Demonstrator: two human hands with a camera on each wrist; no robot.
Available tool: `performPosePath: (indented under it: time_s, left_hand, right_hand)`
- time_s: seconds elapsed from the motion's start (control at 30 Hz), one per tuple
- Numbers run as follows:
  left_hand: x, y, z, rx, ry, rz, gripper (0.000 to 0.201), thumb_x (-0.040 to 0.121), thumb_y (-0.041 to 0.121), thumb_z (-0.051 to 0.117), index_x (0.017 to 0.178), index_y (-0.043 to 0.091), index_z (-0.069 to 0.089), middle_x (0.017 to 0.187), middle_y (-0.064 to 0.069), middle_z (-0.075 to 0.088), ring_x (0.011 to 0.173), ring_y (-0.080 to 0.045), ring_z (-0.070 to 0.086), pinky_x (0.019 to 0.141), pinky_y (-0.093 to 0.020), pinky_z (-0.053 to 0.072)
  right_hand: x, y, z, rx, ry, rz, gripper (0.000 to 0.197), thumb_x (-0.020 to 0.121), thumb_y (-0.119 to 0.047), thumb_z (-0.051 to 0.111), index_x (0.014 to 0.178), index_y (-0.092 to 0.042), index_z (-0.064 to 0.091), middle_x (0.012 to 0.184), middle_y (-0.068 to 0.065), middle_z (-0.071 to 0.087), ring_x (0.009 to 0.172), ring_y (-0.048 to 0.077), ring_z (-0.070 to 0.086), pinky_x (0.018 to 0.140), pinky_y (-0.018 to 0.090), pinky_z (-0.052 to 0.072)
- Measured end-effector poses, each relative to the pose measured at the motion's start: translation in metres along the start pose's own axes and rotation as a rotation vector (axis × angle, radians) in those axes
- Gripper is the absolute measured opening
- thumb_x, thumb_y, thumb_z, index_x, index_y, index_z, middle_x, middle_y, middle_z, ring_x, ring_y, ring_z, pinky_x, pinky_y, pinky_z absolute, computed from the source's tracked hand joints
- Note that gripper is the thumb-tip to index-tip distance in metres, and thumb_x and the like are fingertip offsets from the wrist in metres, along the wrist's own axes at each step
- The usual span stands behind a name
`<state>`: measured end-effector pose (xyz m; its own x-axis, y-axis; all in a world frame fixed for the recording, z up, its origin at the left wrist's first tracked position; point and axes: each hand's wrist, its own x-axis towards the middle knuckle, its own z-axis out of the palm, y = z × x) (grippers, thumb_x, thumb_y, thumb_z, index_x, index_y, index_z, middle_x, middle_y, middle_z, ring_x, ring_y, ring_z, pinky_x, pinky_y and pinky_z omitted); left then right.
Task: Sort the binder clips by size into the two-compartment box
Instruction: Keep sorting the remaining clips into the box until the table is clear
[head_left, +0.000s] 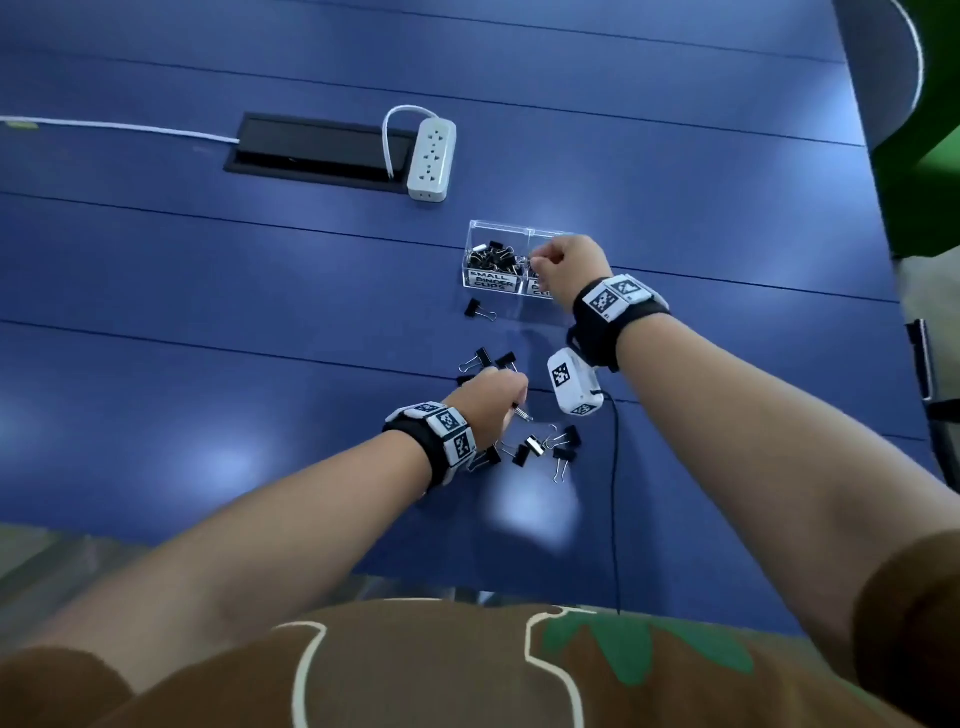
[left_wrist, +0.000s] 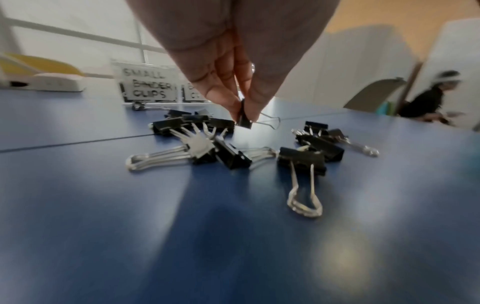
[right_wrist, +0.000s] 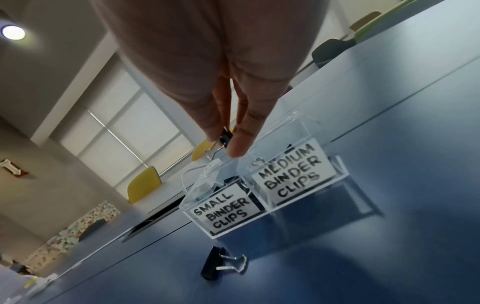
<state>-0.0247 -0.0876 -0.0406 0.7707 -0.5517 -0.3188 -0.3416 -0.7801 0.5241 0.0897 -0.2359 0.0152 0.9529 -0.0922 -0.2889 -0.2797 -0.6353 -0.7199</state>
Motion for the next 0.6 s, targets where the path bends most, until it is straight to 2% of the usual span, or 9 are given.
performPosePath:
  time_s: [0.1,0.17,0.2,0.27,0.33,0.4,0.43,0.5,0.6]
  left_hand:
    - [-0.007,-0.015,-0.009,-0.117,0.090,-0.105,0.012,0.088,0.006,0.052,0.098,0.010,0.056,0.101,-0.009,0.061,0.090,-0.022,0.049,0.088,-0.042,0.047]
    - [-0.011,-0.023,-0.015,-0.180,0.151,-0.165,0.018,0.090,0.007,0.051,0.107,0.011,0.056,0.109,-0.008,0.060,0.095,-0.024,0.054,0.091,-0.038,0.047]
    - [-0.013,-0.027,-0.018,-0.204,0.176,-0.189,0.022,0.091,0.007,0.049,0.112,0.010,0.056,0.114,-0.009,0.058,0.100,-0.025,0.056,0.092,-0.037,0.047]
    - [-0.015,-0.034,-0.024,-0.212,0.204,-0.237,0.028,0.093,0.008,0.045,0.120,0.011,0.055,0.120,-0.010,0.053,0.101,-0.027,0.057,0.092,-0.037,0.047]
    - [-0.013,-0.040,-0.029,-0.218,0.216,-0.298,0.031,0.094,0.008,0.041,0.121,0.012,0.055,0.119,-0.010,0.050,0.093,-0.030,0.060,0.086,-0.039,0.051]
    - [-0.010,-0.046,-0.032,-0.231,0.225,-0.363,0.032,0.093,0.007,0.040,0.121,0.013,0.055,0.121,-0.009,0.049,0.092,-0.031,0.061,0.085,-0.039,0.052]
    - [-0.008,-0.048,-0.032,-0.238,0.222,-0.393,0.033,0.093,0.006,0.039,0.122,0.014,0.054,0.122,-0.008,0.048,0.092,-0.029,0.060,0.085,-0.038,0.052]
    - [-0.007,-0.048,-0.032,-0.249,0.198,-0.421,0.035,0.093,0.006,0.038,0.123,0.013,0.053,0.123,-0.009,0.047,0.091,-0.026,0.057,0.086,-0.036,0.050]
    - [-0.006,-0.045,-0.029,-0.230,0.157,-0.410,0.037,0.091,0.008,0.040,0.126,0.012,0.052,0.121,-0.011,0.047,0.096,-0.028,0.058,0.091,-0.037,0.049]
  right_hand:
    - [0.017,-0.013,0.007,-0.056,-0.028,-0.031,0.019,0.090,-0.018,0.055,0.104,-0.011,0.066,0.086,0.004,0.068,0.079,0.021,0.063,0.083,0.033,0.055]
    - [0.021,-0.015,0.009,-0.077,-0.043,-0.035,0.024,0.091,-0.016,0.054,0.112,-0.012,0.064,0.100,0.008,0.069,0.086,0.022,0.064,0.090,0.036,0.054]
    - [0.021,-0.014,0.009,-0.081,-0.036,-0.031,0.025,0.091,-0.013,0.052,0.114,-0.011,0.063,0.101,0.009,0.068,0.086,0.021,0.063,0.091,0.036,0.053]
    - [0.015,-0.009,0.006,-0.082,-0.013,-0.032,0.026,0.090,-0.009,0.049,0.111,-0.011,0.064,0.096,0.008,0.067,0.081,0.018,0.060,0.088,0.033,0.054]
    - [0.001,0.000,0.007,-0.130,-0.004,-0.051,0.026,0.089,-0.008,0.047,0.103,-0.015,0.067,0.092,0.004,0.066,0.078,0.016,0.059,0.077,0.027,0.052]
    - [-0.018,0.012,0.015,-0.242,-0.083,-0.098,0.025,0.087,-0.008,0.048,0.095,-0.021,0.068,0.094,0.000,0.066,0.078,0.016,0.060,0.073,0.024,0.051]
    - [-0.028,0.018,0.022,-0.308,-0.164,-0.115,0.025,0.087,-0.009,0.050,0.097,-0.023,0.067,0.099,-0.001,0.065,0.081,0.016,0.061,0.076,0.025,0.052]
    - [-0.046,0.031,0.039,-0.416,-0.318,-0.131,0.028,0.087,-0.014,0.055,0.111,-0.025,0.063,0.110,0.000,0.055,0.092,0.017,0.059,0.085,0.027,0.051]
    - [-0.061,0.045,0.059,-0.456,-0.372,-0.125,0.035,0.087,-0.024,0.062,0.121,-0.022,0.057,0.120,0.010,0.043,0.101,0.027,0.054,0.089,0.035,0.049]
